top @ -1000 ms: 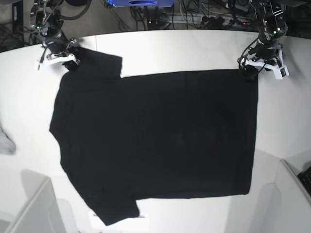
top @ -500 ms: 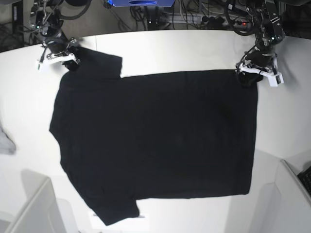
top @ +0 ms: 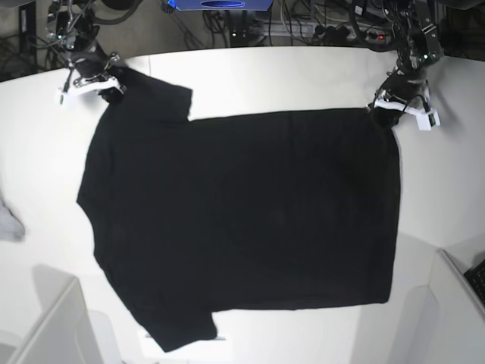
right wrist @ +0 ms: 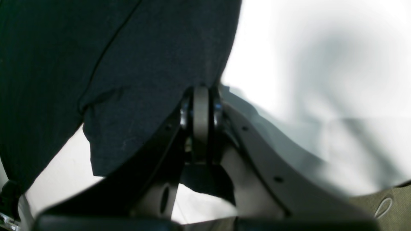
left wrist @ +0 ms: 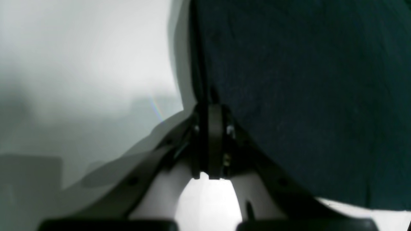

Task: Fold the T-shirt properly
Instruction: 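Pull the shirt by its shoulders toward the arms with both grippers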

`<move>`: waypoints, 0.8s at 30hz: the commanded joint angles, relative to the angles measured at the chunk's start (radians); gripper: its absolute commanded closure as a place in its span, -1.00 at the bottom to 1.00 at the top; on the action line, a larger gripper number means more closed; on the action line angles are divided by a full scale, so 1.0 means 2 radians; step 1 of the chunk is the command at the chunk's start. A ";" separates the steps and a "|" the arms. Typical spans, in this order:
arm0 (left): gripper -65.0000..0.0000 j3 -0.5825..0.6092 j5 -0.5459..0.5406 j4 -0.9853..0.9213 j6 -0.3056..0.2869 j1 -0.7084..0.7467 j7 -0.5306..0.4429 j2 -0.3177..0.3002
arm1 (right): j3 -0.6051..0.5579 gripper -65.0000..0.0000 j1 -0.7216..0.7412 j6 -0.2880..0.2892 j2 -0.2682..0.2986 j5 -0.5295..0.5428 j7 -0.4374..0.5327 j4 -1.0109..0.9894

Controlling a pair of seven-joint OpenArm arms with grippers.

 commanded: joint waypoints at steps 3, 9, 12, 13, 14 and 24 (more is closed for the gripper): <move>1.00 0.000 0.016 0.027 0.013 0.031 0.032 -0.002 | 0.001 1.00 -0.015 -0.012 0.003 -0.011 -0.016 0.001; 1.00 0.000 0.017 0.080 0.013 0.071 0.032 -0.002 | 0.001 1.00 -0.036 -0.012 0.003 -0.011 -0.016 0.019; 1.00 -0.001 0.017 0.094 0.013 0.083 0.032 -0.003 | 0.002 1.00 -0.049 -0.012 0.003 -0.011 -0.016 0.040; 1.00 -0.002 0.017 0.097 0.013 0.085 0.032 -0.003 | 0.002 1.00 -0.054 -0.012 0.003 -0.011 -0.016 0.046; 1.00 -0.007 0.017 0.103 0.013 0.091 0.032 -0.010 | 0.002 1.00 -0.057 -0.012 0.003 -0.011 -0.016 0.053; 1.00 -0.063 0.017 0.109 0.012 0.098 0.033 -0.023 | 0.002 1.00 -0.099 -0.012 0.003 -0.011 -0.018 0.110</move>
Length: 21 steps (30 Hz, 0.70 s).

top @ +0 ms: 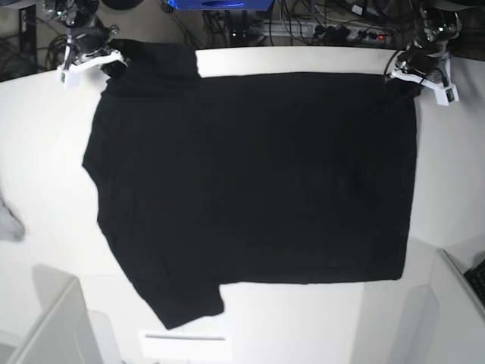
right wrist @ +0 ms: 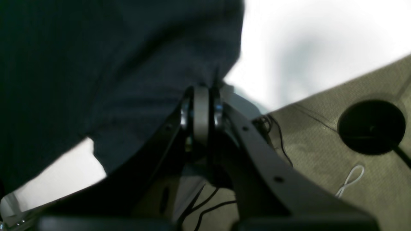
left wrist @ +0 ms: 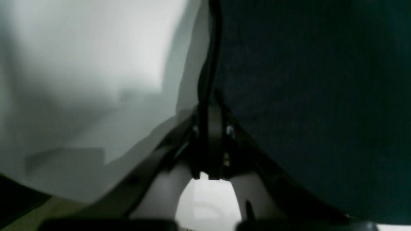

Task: Fold the T-shirt properly
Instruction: 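Pull the shirt by its shoulders toward the arms with both grippers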

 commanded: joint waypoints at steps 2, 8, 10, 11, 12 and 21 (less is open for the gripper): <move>1.00 -0.008 -0.002 0.010 -0.001 0.004 -0.008 -0.005 | 0.003 1.00 -0.016 0.003 0.002 0.005 0.007 0.019; 1.00 -0.008 -0.002 0.014 -0.001 0.017 -0.008 -0.005 | 0.000 1.00 -0.046 0.003 0.001 0.008 0.008 0.065; 1.00 -0.008 -0.002 0.025 -0.001 0.021 -0.008 -0.004 | -0.001 1.00 -0.046 0.003 0.001 0.009 0.007 0.069; 1.00 -0.007 -0.002 0.030 -0.001 0.026 -0.008 -0.004 | -0.002 1.00 -0.044 0.003 0.001 0.009 0.007 0.069; 1.00 -0.006 -0.002 0.033 -0.001 0.028 -0.008 -0.004 | -0.003 1.00 -0.040 0.003 0.001 0.009 0.007 0.069; 1.00 -0.008 -0.005 0.050 -0.001 0.007 0.015 -0.003 | -0.001 1.00 0.022 0.003 0.004 0.009 -0.023 0.069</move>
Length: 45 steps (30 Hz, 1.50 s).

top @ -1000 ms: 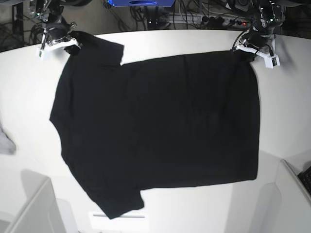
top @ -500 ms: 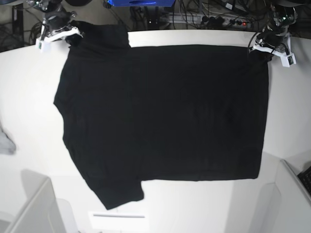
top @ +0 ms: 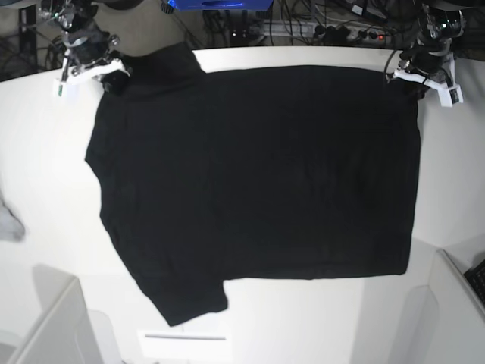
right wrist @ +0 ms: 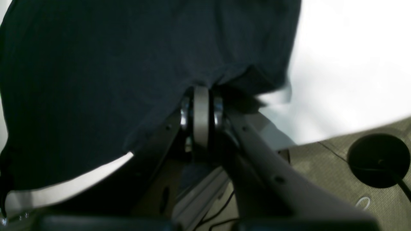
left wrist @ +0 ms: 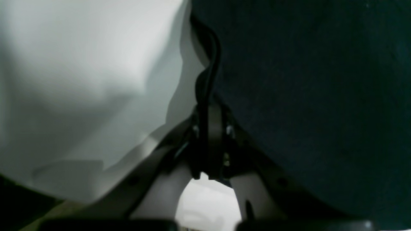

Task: Fold the T-shirt properly
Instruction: 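Pull the shirt by its shoulders toward the arms with both grippers, then lift the shoulder edges and shift the grips along the collar edge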

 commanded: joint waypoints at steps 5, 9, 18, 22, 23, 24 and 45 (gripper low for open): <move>1.00 -0.006 -0.003 0.008 -0.001 -0.030 0.039 -0.003 | 0.005 1.00 0.048 0.003 0.002 0.005 -0.043 0.008; 1.00 -0.006 -0.003 0.008 0.001 -0.045 0.043 -0.001 | 0.003 1.00 0.078 0.002 0.002 0.004 -0.066 0.008; 1.00 -0.006 -0.003 0.006 0.022 -0.070 0.043 0.005 | 0.006 1.00 0.146 0.001 0.003 0.001 -0.113 0.008; 1.00 -0.006 -0.003 0.005 0.051 -0.075 0.042 0.005 | 0.006 1.00 0.173 0.000 0.003 0.000 -0.128 0.003; 1.00 -0.006 -0.003 0.006 0.051 -0.076 0.042 0.005 | 0.006 1.00 0.180 0.000 0.003 0.000 -0.131 0.000; 1.00 -0.006 -0.004 0.006 0.051 -0.078 0.042 0.005 | 0.006 1.00 0.186 0.000 0.003 0.000 -0.135 -0.003; 1.00 -0.026 -0.001 -0.006 0.116 -0.128 0.043 0.026 | 0.000 1.00 0.285 0.000 0.003 0.000 -0.140 -0.107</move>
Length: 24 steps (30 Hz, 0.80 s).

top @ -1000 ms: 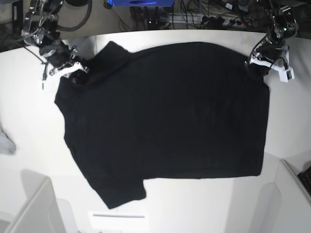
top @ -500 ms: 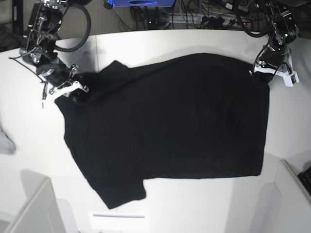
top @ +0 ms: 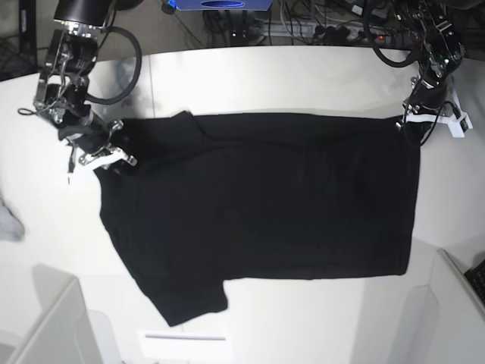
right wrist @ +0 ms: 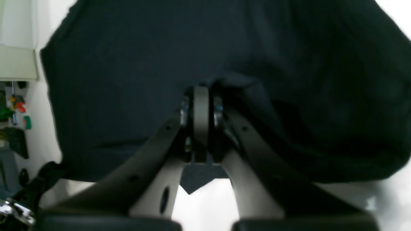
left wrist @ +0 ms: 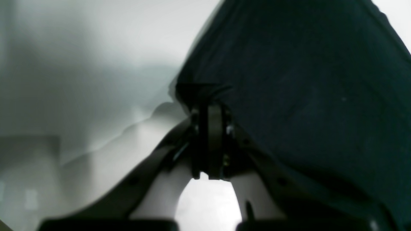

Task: Fold the T-shirt properly
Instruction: 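Lift the shoulder edges and shift the grips along the collar edge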

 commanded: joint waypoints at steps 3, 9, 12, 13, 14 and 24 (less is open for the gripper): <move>1.00 0.000 -0.004 0.000 0.012 -0.005 -0.012 -0.006 | -0.006 1.00 0.017 0.003 0.005 0.008 0.009 0.002; 1.00 0.001 -0.001 -0.001 0.014 -0.018 -0.012 -0.006 | -0.040 1.00 0.038 0.003 0.003 -0.021 0.013 -0.021; 1.00 -0.001 -0.001 -0.001 0.014 -0.020 -0.012 -0.007 | -0.053 1.00 0.043 0.003 0.002 -0.040 0.014 -0.020; 1.00 -0.002 -0.001 -0.001 0.014 -0.023 -0.012 -0.008 | -0.053 1.00 0.047 0.003 0.002 -0.041 0.014 -0.020; 1.00 -0.002 -0.001 -0.001 0.014 -0.026 -0.012 -0.008 | -0.053 1.00 0.050 0.003 0.002 -0.042 0.014 -0.021; 1.00 -0.003 0.000 -0.016 0.014 -0.046 -0.011 -0.008 | -0.053 1.00 0.067 0.003 0.002 -0.044 0.014 -0.030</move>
